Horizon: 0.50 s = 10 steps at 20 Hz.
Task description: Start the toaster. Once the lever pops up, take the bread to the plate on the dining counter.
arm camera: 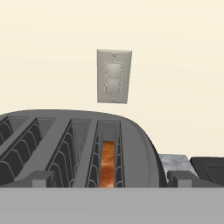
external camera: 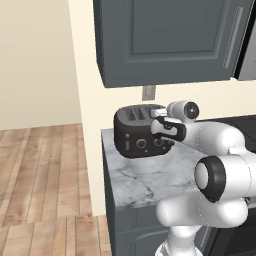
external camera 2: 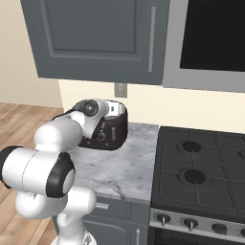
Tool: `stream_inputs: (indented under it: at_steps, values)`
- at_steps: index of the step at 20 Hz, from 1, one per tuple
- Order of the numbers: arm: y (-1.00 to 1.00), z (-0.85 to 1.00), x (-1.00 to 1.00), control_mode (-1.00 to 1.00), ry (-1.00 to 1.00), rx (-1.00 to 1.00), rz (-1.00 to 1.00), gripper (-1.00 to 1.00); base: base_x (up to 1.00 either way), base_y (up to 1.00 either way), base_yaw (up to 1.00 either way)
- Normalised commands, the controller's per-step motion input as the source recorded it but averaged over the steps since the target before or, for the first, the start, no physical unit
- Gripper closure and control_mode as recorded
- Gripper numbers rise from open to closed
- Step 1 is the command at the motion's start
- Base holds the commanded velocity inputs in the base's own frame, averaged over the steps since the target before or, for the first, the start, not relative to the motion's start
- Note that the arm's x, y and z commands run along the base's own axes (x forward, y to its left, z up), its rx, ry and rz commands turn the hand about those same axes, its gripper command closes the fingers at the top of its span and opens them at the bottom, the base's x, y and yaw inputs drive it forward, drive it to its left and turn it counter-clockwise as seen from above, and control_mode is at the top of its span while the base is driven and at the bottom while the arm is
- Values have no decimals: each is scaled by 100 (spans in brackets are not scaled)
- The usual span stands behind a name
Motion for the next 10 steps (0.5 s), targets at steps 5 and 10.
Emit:
stream_inputs:
  at_steps: [5, 10]
  values:
    - [0, 0, 0, -100, 0, 0, 0, -100, 0, 0, 0]
    - [0, 0, 0, -100, 0, 0, 0, -100, 0, 0, 0]
